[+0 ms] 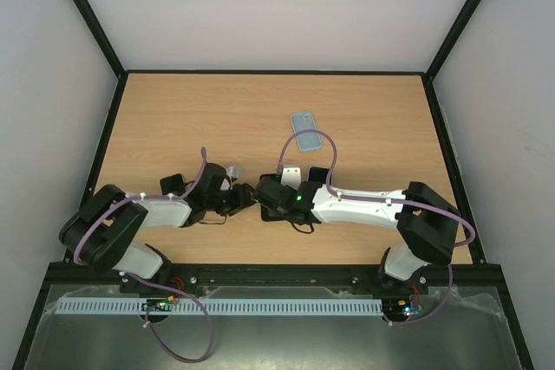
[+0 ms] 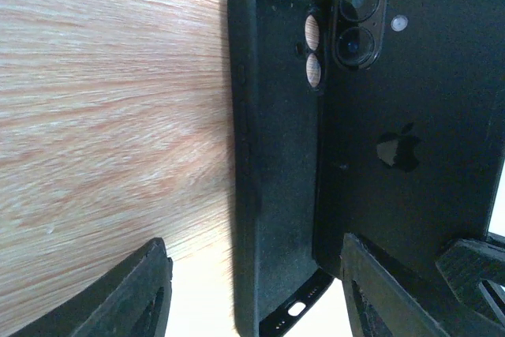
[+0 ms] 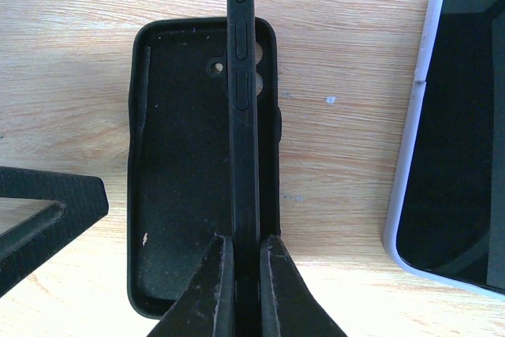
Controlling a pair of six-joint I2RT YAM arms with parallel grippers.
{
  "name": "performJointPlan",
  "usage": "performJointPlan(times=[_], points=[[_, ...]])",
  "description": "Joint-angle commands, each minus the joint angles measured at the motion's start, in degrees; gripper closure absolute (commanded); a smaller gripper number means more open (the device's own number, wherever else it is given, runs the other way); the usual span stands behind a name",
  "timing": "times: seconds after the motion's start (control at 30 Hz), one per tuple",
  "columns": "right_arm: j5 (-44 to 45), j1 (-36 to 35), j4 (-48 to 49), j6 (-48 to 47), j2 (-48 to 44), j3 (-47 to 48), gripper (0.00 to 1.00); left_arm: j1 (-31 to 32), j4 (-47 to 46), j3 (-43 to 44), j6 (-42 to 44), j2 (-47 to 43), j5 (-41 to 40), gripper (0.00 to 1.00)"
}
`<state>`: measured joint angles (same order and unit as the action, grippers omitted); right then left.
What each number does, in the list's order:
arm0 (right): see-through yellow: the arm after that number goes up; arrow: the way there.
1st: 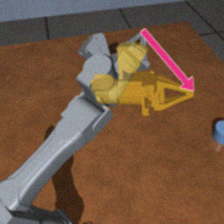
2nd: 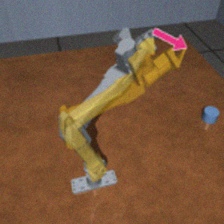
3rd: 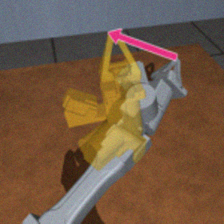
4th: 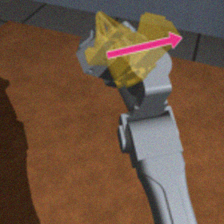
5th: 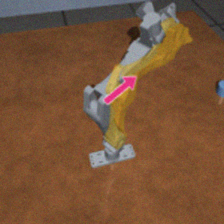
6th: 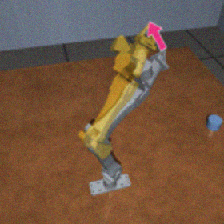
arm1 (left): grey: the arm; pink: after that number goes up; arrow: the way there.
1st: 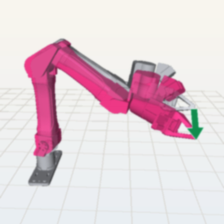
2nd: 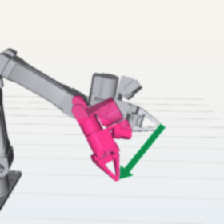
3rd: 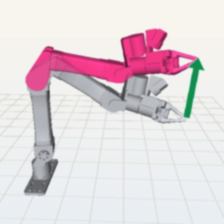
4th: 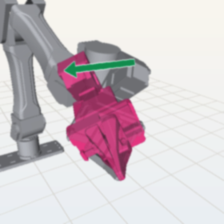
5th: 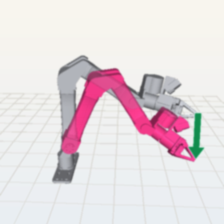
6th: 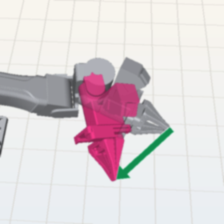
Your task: Put the phone into the phone case
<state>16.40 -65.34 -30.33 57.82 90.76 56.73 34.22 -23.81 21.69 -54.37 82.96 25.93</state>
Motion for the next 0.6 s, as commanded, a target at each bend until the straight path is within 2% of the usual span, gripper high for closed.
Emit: performJointPlan(times=[0.0, 0.47, 0.57], points=[[1.65, -0.08, -4.84, 0.29, -1.0, 1.43, 0.98, 0.77, -2.09, 0.05, -1.53, 1.43, -0.21, 0.4], [1.91, -0.11, -3.93, 0.13, 0.15, 1.46, 0.98, 1.73, -5.37, -0.92, -4.22, 2.86, -1.68, 0.42], [0.79, -0.12, -1.56, 0.04, 0.64, 0.48, 0.91, 1.95, -5.94, -1.09, -4.4, 3.41, -1.57, 0.42]])
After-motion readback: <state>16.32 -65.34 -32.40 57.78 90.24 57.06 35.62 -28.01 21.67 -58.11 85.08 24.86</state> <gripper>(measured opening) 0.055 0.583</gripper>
